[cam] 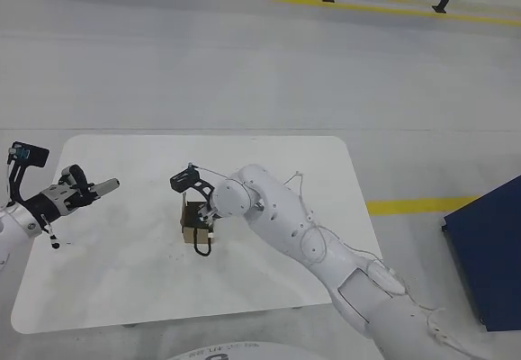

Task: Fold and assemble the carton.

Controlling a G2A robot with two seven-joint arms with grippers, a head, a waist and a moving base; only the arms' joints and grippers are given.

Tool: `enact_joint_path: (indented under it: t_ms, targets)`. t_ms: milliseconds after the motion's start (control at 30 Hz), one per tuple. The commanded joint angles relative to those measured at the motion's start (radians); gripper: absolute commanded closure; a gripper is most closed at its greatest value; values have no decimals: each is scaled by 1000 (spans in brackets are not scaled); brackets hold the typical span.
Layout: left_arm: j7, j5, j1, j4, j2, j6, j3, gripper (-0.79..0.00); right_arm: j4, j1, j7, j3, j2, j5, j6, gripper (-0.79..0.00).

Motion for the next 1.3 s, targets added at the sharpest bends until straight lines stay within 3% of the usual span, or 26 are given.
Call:
enact_joint_path:
  t_ms: [0,200,633,1267]
  targets:
    - [0,0,0,0,0,0,0,-785,18,19,0,-21,-11,3,29,0]
    - [0,0,0,0,0,0,0,-785,85,71,6,-65,-41,12,107,0]
    - [0,0,0,0,0,0,0,-785,210,135,18,-148,-95,0,173,0]
    - [0,0,0,0,0,0,0,-785,382,186,-5,-210,-165,17,194,0]
